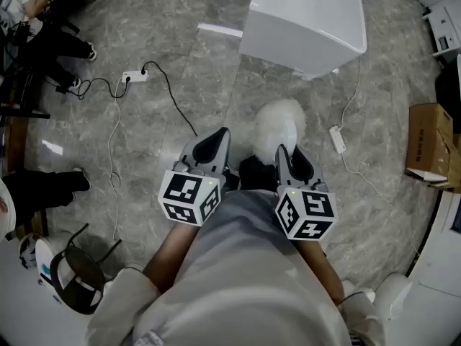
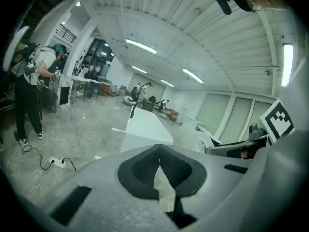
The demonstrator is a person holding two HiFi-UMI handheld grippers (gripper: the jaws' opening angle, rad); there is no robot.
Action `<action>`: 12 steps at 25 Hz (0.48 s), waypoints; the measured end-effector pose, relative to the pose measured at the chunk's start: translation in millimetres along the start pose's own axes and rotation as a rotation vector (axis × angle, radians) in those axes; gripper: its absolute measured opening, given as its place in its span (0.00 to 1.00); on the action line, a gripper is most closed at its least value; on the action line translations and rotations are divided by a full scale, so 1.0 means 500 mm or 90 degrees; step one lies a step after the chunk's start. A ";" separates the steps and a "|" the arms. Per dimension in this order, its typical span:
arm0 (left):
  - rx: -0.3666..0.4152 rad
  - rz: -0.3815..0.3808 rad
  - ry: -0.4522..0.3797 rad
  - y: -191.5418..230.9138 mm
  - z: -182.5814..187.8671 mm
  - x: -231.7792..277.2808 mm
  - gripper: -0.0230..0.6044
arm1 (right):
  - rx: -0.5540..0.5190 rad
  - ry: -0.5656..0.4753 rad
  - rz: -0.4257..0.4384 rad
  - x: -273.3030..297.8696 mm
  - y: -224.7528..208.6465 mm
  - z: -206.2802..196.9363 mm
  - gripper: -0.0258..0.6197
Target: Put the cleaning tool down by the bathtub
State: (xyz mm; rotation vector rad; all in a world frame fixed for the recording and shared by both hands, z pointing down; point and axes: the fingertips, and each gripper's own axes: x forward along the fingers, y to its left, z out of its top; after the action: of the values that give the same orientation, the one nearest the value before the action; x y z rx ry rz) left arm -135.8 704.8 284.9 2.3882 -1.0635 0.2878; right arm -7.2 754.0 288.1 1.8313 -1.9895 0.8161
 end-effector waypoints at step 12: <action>0.032 0.011 0.019 0.048 0.035 0.040 0.05 | 0.091 -0.038 -0.009 0.079 -0.043 0.061 0.17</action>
State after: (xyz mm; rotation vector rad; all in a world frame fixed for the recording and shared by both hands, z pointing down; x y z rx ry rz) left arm -140.3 669.0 286.3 2.4123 -1.0756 0.3601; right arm 13.4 703.9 291.4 1.9686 -1.9975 0.9322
